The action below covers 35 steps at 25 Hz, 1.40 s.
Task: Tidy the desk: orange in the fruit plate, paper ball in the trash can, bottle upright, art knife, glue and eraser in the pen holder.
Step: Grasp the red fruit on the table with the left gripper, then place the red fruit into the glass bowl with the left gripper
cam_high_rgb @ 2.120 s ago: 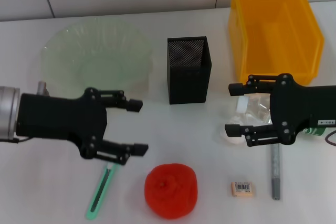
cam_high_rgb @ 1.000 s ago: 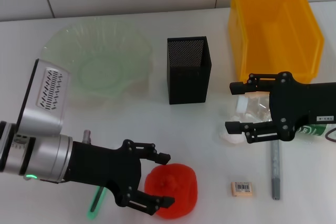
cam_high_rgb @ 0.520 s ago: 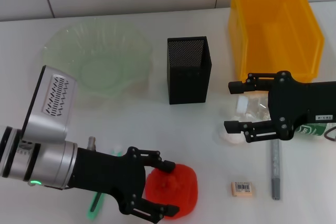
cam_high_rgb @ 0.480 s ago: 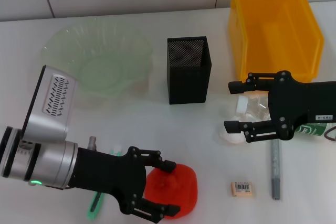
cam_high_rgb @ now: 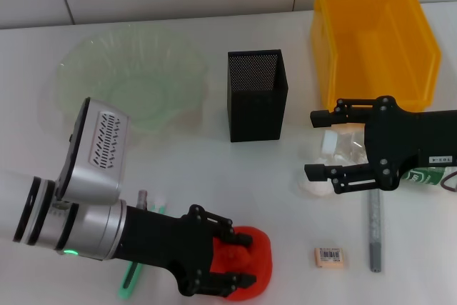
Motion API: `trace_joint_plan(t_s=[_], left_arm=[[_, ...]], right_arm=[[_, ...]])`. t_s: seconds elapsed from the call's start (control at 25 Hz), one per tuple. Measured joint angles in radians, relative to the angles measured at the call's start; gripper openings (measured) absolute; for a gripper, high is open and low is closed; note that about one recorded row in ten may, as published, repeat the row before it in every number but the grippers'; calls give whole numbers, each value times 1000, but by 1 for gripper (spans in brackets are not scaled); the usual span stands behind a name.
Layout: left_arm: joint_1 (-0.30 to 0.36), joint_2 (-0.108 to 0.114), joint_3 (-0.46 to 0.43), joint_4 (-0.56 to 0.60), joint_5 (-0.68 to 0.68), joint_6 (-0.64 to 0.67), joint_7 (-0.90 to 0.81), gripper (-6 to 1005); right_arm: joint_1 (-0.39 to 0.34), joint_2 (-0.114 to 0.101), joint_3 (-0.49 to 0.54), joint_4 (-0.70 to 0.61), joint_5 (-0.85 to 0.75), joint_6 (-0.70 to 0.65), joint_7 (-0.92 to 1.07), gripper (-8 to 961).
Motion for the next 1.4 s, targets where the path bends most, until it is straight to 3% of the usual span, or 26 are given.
trace_joint_plan(t_s=[0.32, 0.44, 0.76, 1.04, 1.24, 1.32, 1.4], left_arm=[[7, 1, 0, 19, -8, -1, 1, 440], [10, 2, -1, 23, -9, 0, 1, 252], [62, 13, -36, 119, -64, 64, 10, 203], [130, 13, -226, 267, -69, 148, 3, 168], [135, 11, -306, 292, -71, 132, 6, 164], [115, 10, -404, 283, -121, 39, 17, 164], [109, 10, -411, 281, -145, -6, 22, 164]], right_arm=[[-5, 0, 0, 1, 0, 0, 0, 790], [-6, 0, 0, 2, 0, 0, 0, 790], [-12, 0, 1, 7, 0, 0, 0, 790], [-17, 0, 12, 14, 0, 0, -2, 789], [-17, 1, 12, 22, 0, 0, -6, 789], [-17, 1, 10, 23, 0, 0, -7, 789], [-17, 1, 11, 24, 0, -4, -7, 789]])
